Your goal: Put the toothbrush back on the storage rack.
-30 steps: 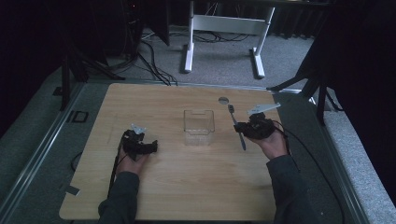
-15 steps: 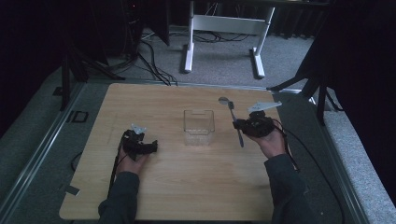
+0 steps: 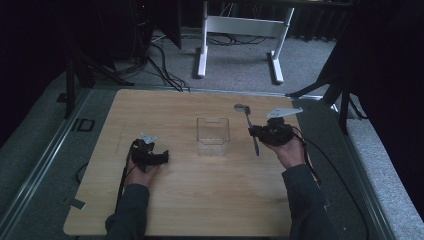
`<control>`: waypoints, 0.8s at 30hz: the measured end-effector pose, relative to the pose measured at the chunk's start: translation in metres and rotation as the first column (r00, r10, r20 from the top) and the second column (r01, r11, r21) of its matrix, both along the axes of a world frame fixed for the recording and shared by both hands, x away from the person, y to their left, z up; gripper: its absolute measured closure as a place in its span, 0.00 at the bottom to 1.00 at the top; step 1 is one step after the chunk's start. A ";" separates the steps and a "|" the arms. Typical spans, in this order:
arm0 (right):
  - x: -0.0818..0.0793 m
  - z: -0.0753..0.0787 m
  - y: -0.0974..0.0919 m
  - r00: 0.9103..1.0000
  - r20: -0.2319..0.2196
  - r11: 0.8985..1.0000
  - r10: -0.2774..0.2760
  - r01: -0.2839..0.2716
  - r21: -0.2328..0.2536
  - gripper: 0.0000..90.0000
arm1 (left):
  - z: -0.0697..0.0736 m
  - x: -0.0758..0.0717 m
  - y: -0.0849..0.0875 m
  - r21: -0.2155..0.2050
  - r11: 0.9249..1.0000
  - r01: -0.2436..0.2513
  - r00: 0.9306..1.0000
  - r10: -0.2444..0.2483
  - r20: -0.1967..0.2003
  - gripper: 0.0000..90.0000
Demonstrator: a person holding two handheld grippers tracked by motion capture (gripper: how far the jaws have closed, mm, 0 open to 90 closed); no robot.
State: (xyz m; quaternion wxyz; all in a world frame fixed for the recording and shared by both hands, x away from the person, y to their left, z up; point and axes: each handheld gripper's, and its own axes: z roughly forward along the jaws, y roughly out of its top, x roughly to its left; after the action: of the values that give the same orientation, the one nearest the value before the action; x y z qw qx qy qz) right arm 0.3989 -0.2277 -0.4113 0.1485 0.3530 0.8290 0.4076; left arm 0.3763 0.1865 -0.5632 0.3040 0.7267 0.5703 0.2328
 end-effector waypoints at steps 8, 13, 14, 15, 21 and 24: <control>0.000 0.002 -0.002 1.000 0.005 0.999 -0.004 0.004 0.032 0.87 | 0.000 0.000 0.000 0.000 1.000 0.000 1.000 0.000 0.001 0.15; 0.000 0.004 -0.004 1.000 0.011 0.998 -0.005 0.004 0.064 0.87 | 0.000 0.000 0.000 -0.001 1.000 -0.001 1.000 0.001 0.001 0.15; 0.000 0.005 -0.004 1.000 0.010 0.998 -0.005 0.005 0.067 0.87 | 0.000 0.000 0.000 -0.001 1.000 -0.001 1.000 0.001 0.001 0.15; 0.000 0.005 -0.004 1.000 0.010 0.998 -0.008 0.007 0.069 0.87 | 0.000 0.000 0.000 -0.001 1.000 -0.001 1.000 0.001 0.000 0.15; 0.001 0.006 -0.003 1.000 0.013 0.996 -0.009 0.008 0.089 0.87 | 0.000 0.000 0.000 -0.001 1.000 -0.001 1.000 0.001 0.000 0.15; 0.001 0.009 0.000 1.000 0.020 0.996 -0.006 0.004 0.091 0.87 | 0.000 0.000 0.000 0.000 1.000 -0.001 1.000 0.001 0.000 0.15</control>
State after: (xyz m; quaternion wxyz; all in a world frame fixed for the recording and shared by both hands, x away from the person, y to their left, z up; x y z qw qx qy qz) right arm 0.3996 -0.2278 -0.4024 0.1416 0.3572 0.8071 0.4483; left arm 0.3763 0.1864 -0.5633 0.3040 0.7266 0.5706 0.2326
